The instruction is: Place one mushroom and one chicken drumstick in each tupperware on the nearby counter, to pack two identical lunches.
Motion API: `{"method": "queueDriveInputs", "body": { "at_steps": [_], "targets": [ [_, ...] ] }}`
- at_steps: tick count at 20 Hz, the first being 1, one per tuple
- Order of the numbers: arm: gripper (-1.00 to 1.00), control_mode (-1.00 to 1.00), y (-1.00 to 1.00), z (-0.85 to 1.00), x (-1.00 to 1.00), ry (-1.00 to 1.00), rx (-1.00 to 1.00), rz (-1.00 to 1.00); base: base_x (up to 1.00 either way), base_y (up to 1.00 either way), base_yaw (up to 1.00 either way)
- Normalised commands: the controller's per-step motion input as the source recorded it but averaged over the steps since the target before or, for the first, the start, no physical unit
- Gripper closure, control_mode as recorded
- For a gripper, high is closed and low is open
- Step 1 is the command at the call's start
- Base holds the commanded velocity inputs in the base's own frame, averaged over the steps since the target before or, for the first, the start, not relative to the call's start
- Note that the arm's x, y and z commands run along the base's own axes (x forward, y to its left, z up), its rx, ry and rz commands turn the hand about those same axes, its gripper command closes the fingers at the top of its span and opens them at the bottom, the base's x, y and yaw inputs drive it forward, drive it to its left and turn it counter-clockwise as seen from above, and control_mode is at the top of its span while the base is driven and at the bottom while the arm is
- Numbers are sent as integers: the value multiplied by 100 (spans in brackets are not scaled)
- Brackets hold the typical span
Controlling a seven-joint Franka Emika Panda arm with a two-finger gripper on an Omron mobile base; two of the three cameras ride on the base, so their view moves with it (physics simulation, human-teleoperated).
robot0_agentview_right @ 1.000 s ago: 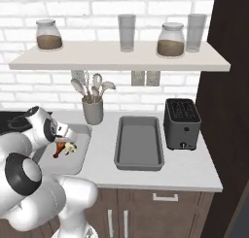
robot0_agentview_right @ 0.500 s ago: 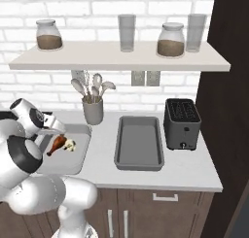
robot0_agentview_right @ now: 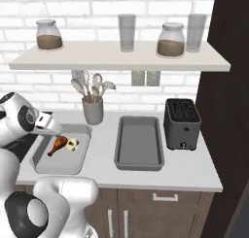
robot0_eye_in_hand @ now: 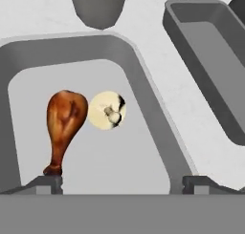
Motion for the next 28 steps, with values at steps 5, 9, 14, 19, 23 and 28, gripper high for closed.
{"method": "queueDriveInputs", "body": {
  "at_steps": [5, 9, 14, 19, 23, 28],
  "targets": [
    [-100, -100, -65, 6, -70, -2, 19, 24, 0, 0, 0],
    [-100, -100, -43, 30, -43, 0, 5, 26, 0, 0, 0],
    [-100, -100, -43, 66, -4, 0, 2, 16, 0, 0, 0],
    [-100, -100, -52, 40, -7, 0, 3, 6, 0, 0, 0],
    [-100, 100, -8, 1, -11, 0, 0, 2, -67, -24, 6],
    [-100, 100, 0, 0, 0, 0, 0, 0, -100, -2, 3]
  ]
}}
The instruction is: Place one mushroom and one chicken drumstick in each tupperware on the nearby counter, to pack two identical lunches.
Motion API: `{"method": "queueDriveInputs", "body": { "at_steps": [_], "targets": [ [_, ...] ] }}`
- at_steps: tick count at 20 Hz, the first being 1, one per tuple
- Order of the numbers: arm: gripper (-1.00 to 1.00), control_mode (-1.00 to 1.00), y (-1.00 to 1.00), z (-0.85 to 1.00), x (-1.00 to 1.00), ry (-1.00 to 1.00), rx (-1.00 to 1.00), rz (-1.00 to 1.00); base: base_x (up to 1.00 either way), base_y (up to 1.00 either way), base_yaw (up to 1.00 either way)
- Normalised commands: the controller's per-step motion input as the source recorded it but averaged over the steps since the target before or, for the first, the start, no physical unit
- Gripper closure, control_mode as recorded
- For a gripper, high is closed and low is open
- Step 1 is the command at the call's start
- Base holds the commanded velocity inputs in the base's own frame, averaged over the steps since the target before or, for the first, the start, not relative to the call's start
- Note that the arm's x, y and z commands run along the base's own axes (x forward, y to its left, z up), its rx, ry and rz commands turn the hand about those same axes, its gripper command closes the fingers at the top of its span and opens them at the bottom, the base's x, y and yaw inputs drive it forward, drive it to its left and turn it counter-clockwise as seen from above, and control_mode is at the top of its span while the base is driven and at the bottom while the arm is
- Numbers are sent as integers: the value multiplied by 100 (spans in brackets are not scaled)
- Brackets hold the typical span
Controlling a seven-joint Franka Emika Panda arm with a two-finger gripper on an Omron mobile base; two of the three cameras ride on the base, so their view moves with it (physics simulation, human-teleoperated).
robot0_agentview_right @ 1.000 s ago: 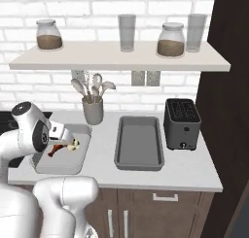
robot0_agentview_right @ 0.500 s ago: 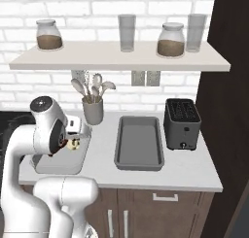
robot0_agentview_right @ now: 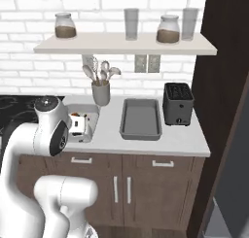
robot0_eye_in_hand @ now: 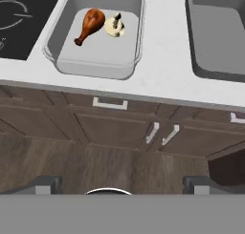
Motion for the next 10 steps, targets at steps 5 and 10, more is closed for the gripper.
{"method": "queueDriveInputs", "body": {
  "at_steps": [5, 10],
  "targets": [
    [-100, 100, 0, 0, 0, 0, 0, 0, -100, -25, -1],
    [-100, 100, 0, 0, 0, 0, 0, 0, -87, -74, -32]
  ]
}}
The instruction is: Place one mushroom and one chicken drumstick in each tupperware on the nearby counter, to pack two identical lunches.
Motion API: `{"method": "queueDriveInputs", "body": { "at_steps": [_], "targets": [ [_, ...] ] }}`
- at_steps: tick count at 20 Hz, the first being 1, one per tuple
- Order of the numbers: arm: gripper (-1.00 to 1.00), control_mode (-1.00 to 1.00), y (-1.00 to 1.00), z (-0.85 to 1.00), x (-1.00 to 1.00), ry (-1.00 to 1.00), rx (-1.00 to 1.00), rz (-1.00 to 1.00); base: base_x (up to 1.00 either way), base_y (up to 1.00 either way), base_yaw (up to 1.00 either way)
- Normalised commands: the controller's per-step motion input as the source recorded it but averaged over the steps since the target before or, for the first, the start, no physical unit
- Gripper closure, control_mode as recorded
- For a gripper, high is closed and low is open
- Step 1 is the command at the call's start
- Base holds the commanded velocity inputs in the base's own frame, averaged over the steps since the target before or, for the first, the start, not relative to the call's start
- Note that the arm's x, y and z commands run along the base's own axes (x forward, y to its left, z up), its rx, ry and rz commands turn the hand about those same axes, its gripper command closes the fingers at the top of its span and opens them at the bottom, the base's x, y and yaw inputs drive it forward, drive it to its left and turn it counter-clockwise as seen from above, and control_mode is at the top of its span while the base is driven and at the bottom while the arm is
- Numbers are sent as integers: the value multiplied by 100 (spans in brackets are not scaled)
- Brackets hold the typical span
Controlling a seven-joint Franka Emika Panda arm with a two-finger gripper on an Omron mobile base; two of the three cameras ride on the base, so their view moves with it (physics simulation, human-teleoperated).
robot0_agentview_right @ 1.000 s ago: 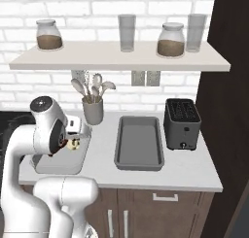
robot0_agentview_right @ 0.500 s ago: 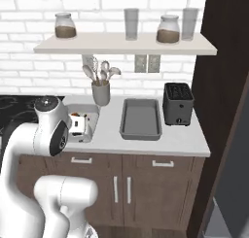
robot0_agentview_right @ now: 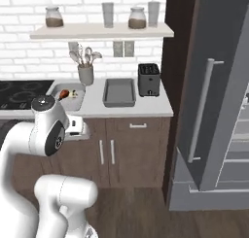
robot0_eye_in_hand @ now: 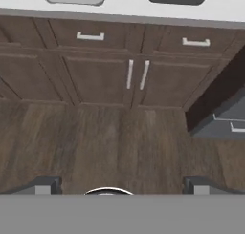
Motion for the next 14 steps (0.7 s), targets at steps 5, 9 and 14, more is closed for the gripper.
{"method": "queueDriveInputs", "body": {
  "at_steps": [5, 9, 14],
  "targets": [
    [-100, 100, 0, 0, 0, 0, 0, 0, -12, -55, -58],
    [-100, 100, 0, 0, 0, 0, 0, 0, 7, -41, -68],
    [-100, 100, 0, 0, 0, 0, 0, 0, 32, -43, -68]
  ]
}}
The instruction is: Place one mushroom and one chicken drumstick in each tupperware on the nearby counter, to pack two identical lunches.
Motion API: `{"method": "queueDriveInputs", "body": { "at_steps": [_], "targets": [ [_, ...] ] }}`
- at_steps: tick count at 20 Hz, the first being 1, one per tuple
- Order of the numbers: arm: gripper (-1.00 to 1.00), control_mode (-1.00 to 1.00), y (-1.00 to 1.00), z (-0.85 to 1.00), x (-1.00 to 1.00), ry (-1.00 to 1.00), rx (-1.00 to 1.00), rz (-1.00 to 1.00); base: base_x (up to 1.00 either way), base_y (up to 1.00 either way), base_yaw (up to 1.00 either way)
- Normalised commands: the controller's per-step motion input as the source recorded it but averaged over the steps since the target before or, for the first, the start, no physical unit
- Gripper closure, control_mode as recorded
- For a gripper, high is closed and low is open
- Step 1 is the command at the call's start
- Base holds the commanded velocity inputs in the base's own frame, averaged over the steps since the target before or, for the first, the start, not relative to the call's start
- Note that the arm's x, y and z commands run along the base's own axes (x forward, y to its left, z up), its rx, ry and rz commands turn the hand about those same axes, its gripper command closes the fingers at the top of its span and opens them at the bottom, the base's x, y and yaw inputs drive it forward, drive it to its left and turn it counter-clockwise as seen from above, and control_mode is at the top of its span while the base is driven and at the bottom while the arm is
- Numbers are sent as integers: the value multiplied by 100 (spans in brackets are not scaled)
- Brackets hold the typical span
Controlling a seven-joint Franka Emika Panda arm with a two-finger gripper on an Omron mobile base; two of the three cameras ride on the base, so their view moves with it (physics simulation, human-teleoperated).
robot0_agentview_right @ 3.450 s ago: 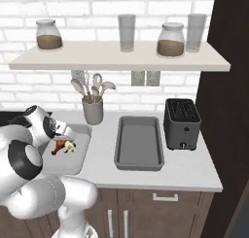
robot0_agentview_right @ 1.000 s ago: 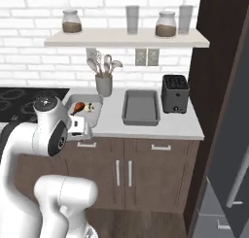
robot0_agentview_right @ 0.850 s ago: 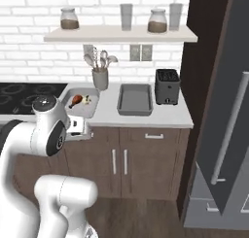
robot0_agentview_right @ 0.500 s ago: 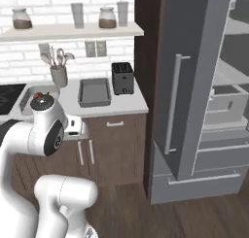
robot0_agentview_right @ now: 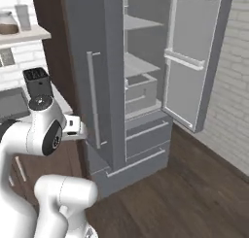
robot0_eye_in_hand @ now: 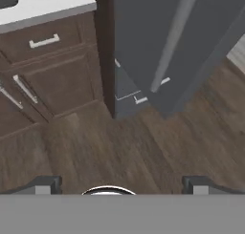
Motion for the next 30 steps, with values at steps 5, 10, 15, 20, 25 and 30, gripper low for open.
{"method": "queueDriveInputs", "body": {
  "at_steps": [5, 10, 15, 20, 25, 30],
  "targets": [
    [-100, 100, 0, 0, 0, 0, 0, 0, 38, -45, -68],
    [-100, 100, 0, 0, 0, 0, 0, 0, 34, -48, -65],
    [-100, 100, 0, 0, 0, 0, 0, 0, 59, -43, -50],
    [-100, 100, 0, 0, 0, 0, 0, 0, 94, -12, -34],
    [-100, 100, 0, 0, 0, 0, 0, 0, 96, 0, 10],
    [-100, 100, 0, 0, 0, 0, 0, 0, 52, 0, 53]
  ]
}}
